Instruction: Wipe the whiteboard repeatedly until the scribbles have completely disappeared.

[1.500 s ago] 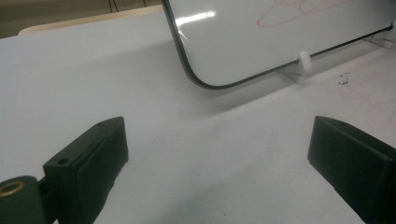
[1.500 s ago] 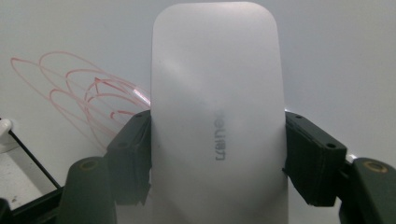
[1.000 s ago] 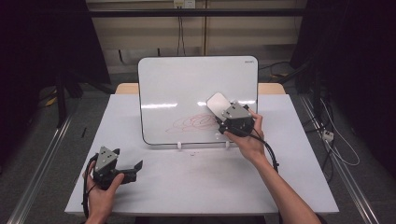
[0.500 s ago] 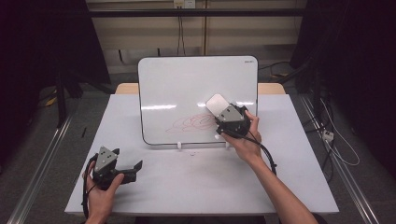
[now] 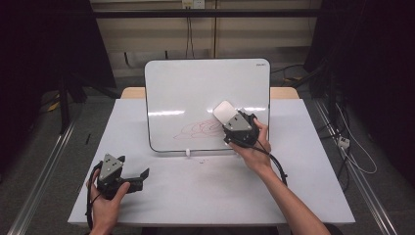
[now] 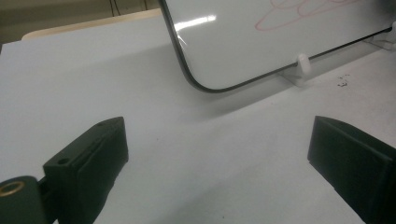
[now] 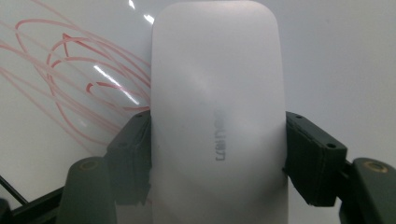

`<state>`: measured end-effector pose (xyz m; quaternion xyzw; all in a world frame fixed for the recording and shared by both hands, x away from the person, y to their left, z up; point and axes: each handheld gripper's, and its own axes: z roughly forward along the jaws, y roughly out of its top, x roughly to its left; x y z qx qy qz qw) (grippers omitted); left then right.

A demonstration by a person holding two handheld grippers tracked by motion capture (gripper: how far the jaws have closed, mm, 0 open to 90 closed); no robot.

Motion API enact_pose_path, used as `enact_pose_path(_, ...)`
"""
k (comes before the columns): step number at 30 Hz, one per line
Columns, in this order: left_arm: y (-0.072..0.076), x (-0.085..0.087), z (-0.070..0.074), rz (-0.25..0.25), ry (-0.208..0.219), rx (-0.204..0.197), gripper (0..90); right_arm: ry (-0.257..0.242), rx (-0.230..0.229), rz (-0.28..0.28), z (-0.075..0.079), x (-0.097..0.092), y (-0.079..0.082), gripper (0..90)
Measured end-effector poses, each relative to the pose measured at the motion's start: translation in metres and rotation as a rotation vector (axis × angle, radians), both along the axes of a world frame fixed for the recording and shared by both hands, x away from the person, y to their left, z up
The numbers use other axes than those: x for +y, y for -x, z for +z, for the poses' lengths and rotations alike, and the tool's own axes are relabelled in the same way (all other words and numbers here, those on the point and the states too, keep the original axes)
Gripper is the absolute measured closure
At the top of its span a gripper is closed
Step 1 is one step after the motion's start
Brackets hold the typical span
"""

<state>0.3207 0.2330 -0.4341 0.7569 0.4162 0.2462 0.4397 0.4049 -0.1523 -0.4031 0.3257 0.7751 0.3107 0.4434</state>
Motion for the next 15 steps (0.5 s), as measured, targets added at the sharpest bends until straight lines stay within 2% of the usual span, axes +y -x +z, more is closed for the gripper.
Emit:
enact_pose_path(8,-0.002,0.000,-0.001,-0.001,0.010,0.004,4.9,0.022,0.010,0.025,-0.008,0.014,0.006,31.5)
enact_pose_path(10,-0.001,0.000,-0.001,0.001,0.010,0.006,4.9,0.030,0.017,0.039,-0.009,0.017,0.008,31.5)
enact_pose_path(11,-0.001,0.001,-0.001,0.000,0.009,0.005,4.9,0.054,0.021,0.064,-0.013,0.024,0.011,31.5)
enact_pose_path(15,-0.002,0.002,-0.001,-0.001,0.009,0.000,4.9,0.063,0.027,0.085,-0.018,0.033,0.015,31.5)
